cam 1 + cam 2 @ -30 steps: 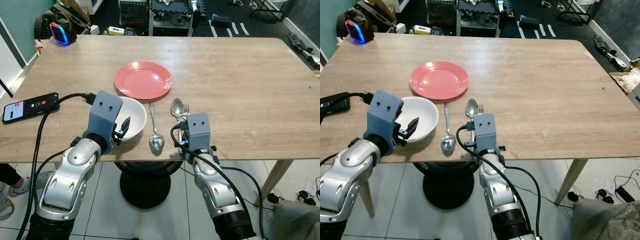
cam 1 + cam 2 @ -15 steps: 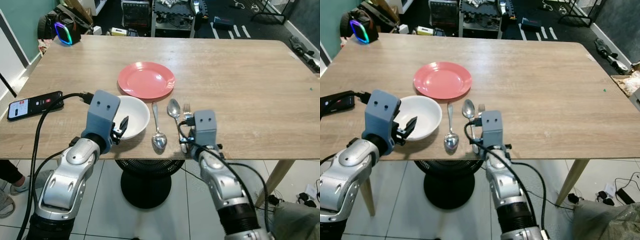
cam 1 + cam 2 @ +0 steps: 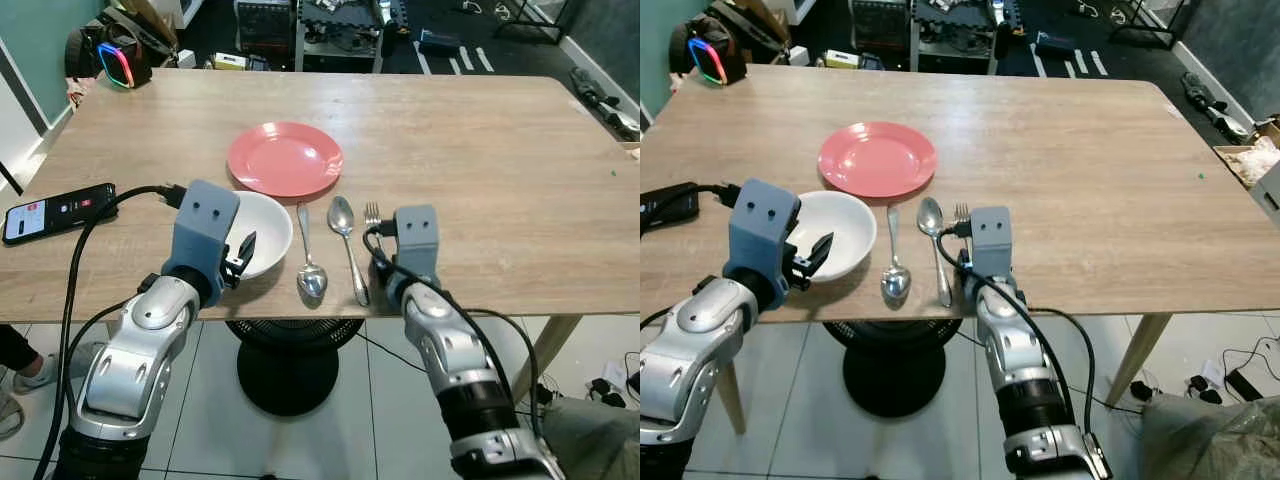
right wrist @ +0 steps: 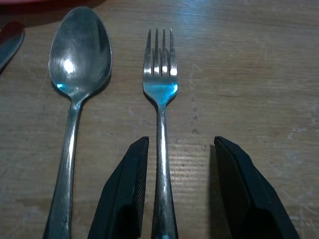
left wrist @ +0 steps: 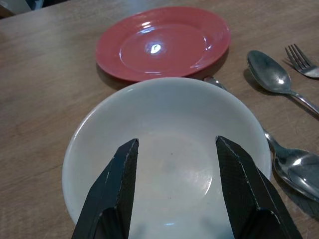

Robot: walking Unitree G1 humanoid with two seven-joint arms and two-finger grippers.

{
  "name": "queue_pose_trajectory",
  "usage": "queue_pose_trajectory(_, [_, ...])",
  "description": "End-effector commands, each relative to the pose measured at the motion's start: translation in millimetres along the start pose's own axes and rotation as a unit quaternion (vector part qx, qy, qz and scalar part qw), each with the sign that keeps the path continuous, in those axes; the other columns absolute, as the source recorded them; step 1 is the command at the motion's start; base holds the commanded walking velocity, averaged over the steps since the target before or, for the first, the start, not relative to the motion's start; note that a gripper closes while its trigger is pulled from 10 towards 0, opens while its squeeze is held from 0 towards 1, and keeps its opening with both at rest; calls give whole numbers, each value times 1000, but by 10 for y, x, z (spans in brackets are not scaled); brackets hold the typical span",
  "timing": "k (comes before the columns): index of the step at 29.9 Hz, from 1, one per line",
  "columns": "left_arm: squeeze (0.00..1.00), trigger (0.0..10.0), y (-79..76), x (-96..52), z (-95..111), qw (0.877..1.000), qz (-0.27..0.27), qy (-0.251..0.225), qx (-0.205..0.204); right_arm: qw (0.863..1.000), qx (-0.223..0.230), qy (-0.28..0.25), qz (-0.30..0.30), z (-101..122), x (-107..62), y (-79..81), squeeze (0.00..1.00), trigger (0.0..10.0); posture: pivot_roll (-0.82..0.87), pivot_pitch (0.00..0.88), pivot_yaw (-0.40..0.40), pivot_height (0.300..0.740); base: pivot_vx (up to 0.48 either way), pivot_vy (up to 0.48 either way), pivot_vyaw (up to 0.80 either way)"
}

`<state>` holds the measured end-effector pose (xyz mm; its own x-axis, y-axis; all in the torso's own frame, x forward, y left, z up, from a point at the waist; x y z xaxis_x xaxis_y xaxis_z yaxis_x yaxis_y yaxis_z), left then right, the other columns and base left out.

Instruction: Setting the table

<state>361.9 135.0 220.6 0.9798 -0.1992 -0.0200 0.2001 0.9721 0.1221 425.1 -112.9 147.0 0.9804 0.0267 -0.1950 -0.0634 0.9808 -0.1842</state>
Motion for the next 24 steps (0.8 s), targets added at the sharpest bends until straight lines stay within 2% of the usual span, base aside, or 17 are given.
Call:
queue_pose_trajectory(1, [0, 10000, 12, -28, -42, 1000, 5, 6, 2, 997, 9, 74, 14, -408, -6, 68, 0, 10000, 59, 184, 33, 740, 0, 0, 0])
queue_pose_trajectory(3, [0, 10000, 12, -30, -45, 1000, 6, 6, 2, 996, 9, 86, 24, -463, -6, 108, 0, 9647, 61, 185, 24, 740, 0, 0, 0])
queue_pose_trajectory(4, [0, 10000, 18, -34, -46, 1000, 8, 6, 2, 995, 12, 98, 35, -523, -19, 159, 0, 3137, 59, 185, 22, 740, 0, 0, 0])
queue_pose_trajectory(5, [0, 10000, 18, -34, -46, 1000, 8, 6, 2, 995, 12, 98, 35, -523, -19, 159, 0, 3137, 59, 185, 22, 740, 0, 0, 0])
queue_pose_trajectory(6, [0, 10000, 23, -38, -48, 1000, 9, 5, 1, 994, 14, 105, 41, -559, -29, 189, 0, 0, 57, 185, 19, 740, 0, 0, 0])
queue_pose_trajectory(10, [0, 10000, 36, -46, -51, 1000, 13, 5, 0, 992, 14, 116, 48, -626, -49, 215, 0, 0, 56, 184, 11, 740, 0, 0, 0])
queue_pose_trajectory(17, [0, 10000, 43, -56, -58, 1000, 19, 4, -2, 990, 20, 128, 46, -698, -51, 170, 0, 0, 45, 182, -3, 740, 0, 0, 0])
queue_pose_trajectory(24, [0, 10000, 58, -62, -79, 1000, 21, 6, -3, 993, 35, 103, 38, -592, -41, 133, 0, 0, 43, 178, 3, 740, 0, 0, 0])
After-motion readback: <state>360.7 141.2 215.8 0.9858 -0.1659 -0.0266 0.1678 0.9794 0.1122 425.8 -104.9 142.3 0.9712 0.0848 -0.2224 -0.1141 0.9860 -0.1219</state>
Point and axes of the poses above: a point about 5 cm out from each wrist's last joint towards the gripper, its own x axis pointing out of the wrist towards the gripper, its own z axis along the axis of the wrist's last joint, y = z × x, the point moved 6 cm from there along x, pointing out of the wrist towards the gripper, and after that the axes turned 7 degrees about -x, right-handed, at the moved point
